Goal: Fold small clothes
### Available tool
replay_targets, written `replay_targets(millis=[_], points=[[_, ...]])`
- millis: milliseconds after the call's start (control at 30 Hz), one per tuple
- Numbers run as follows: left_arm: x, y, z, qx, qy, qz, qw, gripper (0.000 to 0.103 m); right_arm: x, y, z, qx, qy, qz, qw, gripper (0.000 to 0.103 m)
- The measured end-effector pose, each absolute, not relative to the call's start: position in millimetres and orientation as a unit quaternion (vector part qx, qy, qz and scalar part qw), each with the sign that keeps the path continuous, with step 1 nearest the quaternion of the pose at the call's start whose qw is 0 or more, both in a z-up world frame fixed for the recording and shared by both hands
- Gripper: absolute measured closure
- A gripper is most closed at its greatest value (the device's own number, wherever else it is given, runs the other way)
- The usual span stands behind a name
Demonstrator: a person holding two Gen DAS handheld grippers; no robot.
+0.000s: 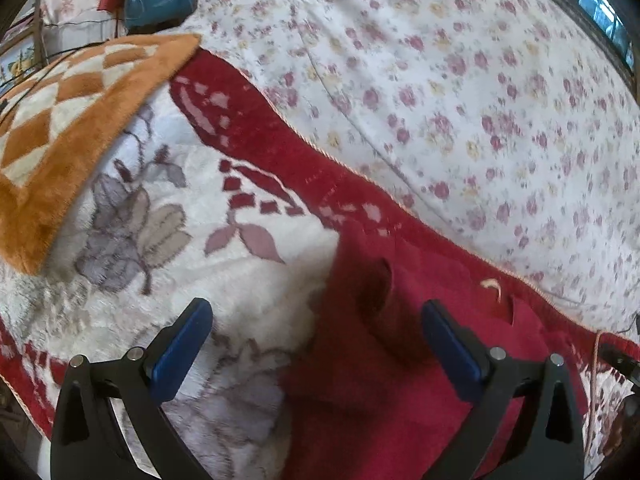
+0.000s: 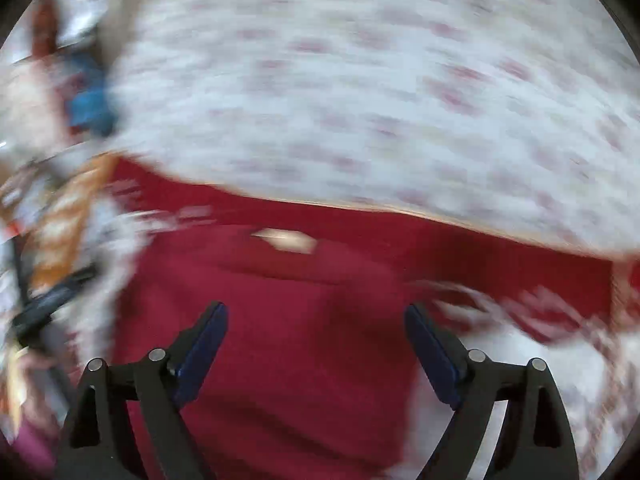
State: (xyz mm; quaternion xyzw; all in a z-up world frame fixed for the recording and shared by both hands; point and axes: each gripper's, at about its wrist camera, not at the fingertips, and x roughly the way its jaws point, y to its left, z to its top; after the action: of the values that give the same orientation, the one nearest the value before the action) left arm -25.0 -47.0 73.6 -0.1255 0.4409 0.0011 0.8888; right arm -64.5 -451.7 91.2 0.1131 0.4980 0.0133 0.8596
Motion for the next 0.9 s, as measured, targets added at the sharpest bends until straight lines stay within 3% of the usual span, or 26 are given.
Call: replay_targets(millis=[133,167,200,267,400,533,567,600,667,733,767,833,867,900], points=[[-20.9,-69.9,58.0,-0.081,0.462,-0.002,0.883,0.0,-60.3,-479.0,44.6,0.191,0.519,0.005,0.833,0.013],[-20.2,-76.0,52.9,-0.064,0.468,0.001,0.881,0.0,-57.2,-477.3,35.1,0.208,0.517,0.019,0.83,0.024],[-20.0,-79.6,49.3,-0.052,0.473,0.002,0.879,0.0,-53.7,-475.1,29.5,0.218,0.516,0.034,0.827,0.05],[-18.5,-88.2,38.7,-0.029,0.488,0.003,0.872,0.0,-45.7,-468.4,26.6,0.193,0.51,0.028,0.838,0.08],[-18.5,-95.7,30.5,-0.008,0.497,0.001,0.868,0.0,-48.5,-481.2,24.4,0.146,0.494,-0.059,0.855,0.093],[-18.2,-96.4,28.5,-0.013,0.503,-0.001,0.864,0.0,-73.5,-500.9,30.7,0.223,0.493,-0.023,0.841,0.088],[-18.4,-96.4,28.6,-0.014,0.504,-0.003,0.864,0.0,-82.5,-501.9,38.3,0.234,0.486,-0.01,0.842,0.074],[-18.6,-97.1,28.6,-0.012,0.504,-0.003,0.864,0.0,-92.9,-500.2,47.8,0.24,0.478,-0.007,0.845,0.046],[-19.2,-99.9,28.6,-0.007,0.502,-0.001,0.865,0.0,-105.0,-492.8,52.8,0.268,0.462,0.022,0.845,0.02],[-19.5,-101.4,28.5,-0.003,0.501,-0.001,0.865,0.0,-106.8,-481.5,43.9,0.281,0.482,0.059,0.828,0.023],[-20.4,-101.2,28.5,-0.003,0.501,-0.001,0.865,0.0,-109.3,-476.1,41.1,0.28,0.488,0.061,0.824,0.03],[-22.5,-99.4,27.4,-0.009,0.502,-0.002,0.865,0.0,-118.9,-473.4,42.6,0.298,0.464,0.063,0.832,0.031],[-23.1,-98.7,27.0,-0.012,0.502,-0.003,0.865,0.0,-116.6,-471.6,41.7,0.293,0.462,0.068,0.835,0.038],[-23.5,-98.1,25.9,-0.014,0.502,-0.004,0.865,0.0,-116.0,-467.5,39.1,0.266,0.474,0.065,0.837,0.069]])
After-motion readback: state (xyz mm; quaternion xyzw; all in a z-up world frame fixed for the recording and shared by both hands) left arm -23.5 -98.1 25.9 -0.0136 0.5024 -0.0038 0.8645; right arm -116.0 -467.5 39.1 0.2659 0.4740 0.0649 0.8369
